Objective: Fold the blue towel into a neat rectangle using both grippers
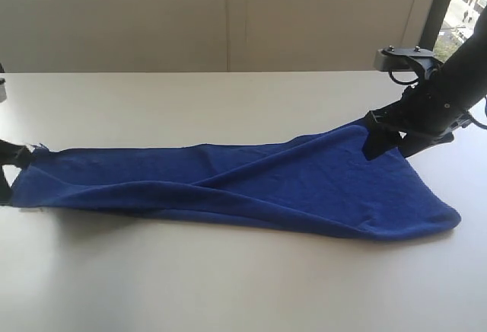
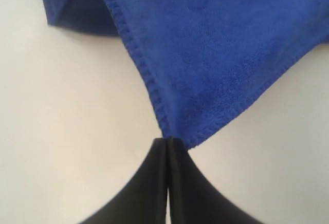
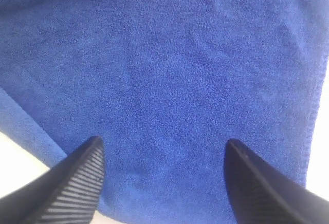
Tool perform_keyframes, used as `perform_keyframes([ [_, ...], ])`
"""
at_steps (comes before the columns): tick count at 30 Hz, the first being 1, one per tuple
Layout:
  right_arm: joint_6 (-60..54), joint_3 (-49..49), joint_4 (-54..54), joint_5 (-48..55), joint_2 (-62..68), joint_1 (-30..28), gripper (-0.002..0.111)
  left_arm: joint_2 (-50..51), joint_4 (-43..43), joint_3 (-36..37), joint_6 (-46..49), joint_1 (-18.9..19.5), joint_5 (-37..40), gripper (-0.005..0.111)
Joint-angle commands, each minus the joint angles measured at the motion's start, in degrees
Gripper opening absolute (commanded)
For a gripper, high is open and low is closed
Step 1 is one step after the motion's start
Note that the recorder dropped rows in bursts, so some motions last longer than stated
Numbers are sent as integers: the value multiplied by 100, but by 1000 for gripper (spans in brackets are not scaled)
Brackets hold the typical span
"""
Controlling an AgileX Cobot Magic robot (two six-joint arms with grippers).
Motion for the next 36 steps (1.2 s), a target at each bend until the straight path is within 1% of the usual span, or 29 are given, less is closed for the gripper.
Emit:
perform_keyframes([
  [1,12,25,20,-40,6,-30,62,-410,150,496,-76,20,505,0],
  [8,12,25,20,-93,6,-30,62,-965,176,1263,-164,20,532,0],
  [14,12,25,30,-142,6,-30,62,-1012,200,1646,-164,20,558,0],
  [16,12,25,41,-140,6,-30,62,-1001,298,1738,-164,20,568,3],
  [18,12,25,42,-129,6,-30,62,-1001,467,1829,-188,20,581,12],
  [19,12,25,42,-118,6,-30,62,-1001,573,1862,-188,20,605,19],
  [21,12,25,42,-90,6,-30,62,-1001,699,1921,-202,20,618,35],
  [23,12,25,42,-28,6,-30,62,-1001,699,1920,-217,20,575,55],
  [25,12,25,54,-1,6,-30,62,-1001,699,1920,-226,20,535,72],
  [26,12,25,54,-1,6,-30,62,-1001,699,1920,-272,20,508,78],
  [27,12,25,54,-1,6,-30,62,-1001,699,1906,-328,20,491,81],
  [28,12,25,55,11,6,-30,62,-1001,699,1797,-498,20,296,86],
  [29,12,25,55,11,6,-30,62,-1001,688,1706,-618,20,140,86],
  [30,12,25,55,11,6,-30,62,-1001,578,1501,-891,20,-410,86],
  [31,12,25,55,11,6,-30,62,-1001,485,1420,-927,20,-805,85],
  [32,12,25,55,22,6,-30,62,-1001,238,1345,-927,20,-1690,74],
  [33,12,25,55,22,6,-30,62,-990,115,1319,-927,20,-2133,63],
  [34,12,25,55,75,6,-30,62,-881,60,1226,-891,20,-2630,35],
  [35,12,25,55,104,6,-30,62,-772,60,1152,-816,20,-2748,18],
  [36,12,25,55,116,6,-30,62,-665,60,1084,-719,20,-2777,3],
])
